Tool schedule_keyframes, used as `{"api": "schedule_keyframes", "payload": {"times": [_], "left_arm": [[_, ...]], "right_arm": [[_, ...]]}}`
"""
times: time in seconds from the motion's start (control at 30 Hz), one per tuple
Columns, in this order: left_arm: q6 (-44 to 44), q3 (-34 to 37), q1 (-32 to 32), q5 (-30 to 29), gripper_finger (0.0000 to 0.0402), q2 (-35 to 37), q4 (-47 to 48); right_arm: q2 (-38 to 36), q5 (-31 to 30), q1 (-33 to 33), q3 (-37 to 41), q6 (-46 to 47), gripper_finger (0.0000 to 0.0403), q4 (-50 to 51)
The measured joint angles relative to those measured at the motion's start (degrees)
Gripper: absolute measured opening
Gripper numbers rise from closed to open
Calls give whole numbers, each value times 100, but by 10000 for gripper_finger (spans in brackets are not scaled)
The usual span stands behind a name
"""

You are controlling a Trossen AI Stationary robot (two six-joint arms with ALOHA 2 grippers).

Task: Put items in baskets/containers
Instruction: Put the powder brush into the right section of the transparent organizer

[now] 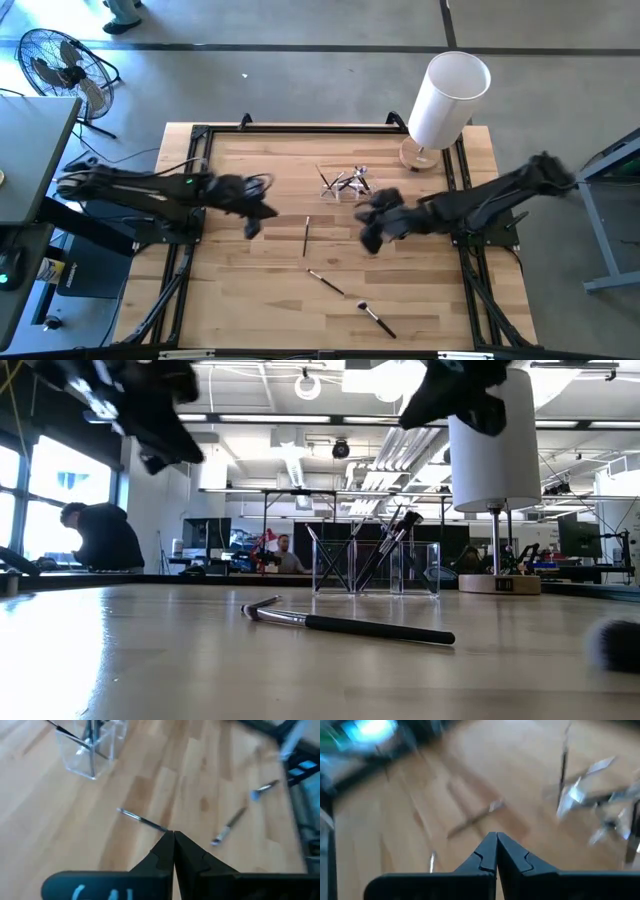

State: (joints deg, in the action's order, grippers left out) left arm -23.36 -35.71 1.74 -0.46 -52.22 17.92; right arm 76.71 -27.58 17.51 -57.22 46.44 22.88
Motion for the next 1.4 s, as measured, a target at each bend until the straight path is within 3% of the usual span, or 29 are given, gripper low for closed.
{"api": "schedule_keyframes", "payload": {"times": [0.23,0.33,0.5,0.73,0.97,1.4], "left_arm": [[-584,798,797,-482,0,1426,-79],[-695,870,1043,-669,0,1684,-64],[-657,875,1318,-769,0,1756,-55],[-645,879,1408,-769,0,1744,8],[-647,879,1408,-736,0,1744,28],[-649,879,1406,-670,0,1744,26]], "right_arm": [[2154,989,596,-2594,1968,0,3326],[2817,1515,817,-3333,2426,1,3991],[3567,2072,1132,-3975,2551,14,4172],[4050,2532,1323,-3959,2841,79,3914],[4111,2957,1451,-3448,2883,144,2956],[4091,3059,1517,-2242,3051,145,1538]]}}
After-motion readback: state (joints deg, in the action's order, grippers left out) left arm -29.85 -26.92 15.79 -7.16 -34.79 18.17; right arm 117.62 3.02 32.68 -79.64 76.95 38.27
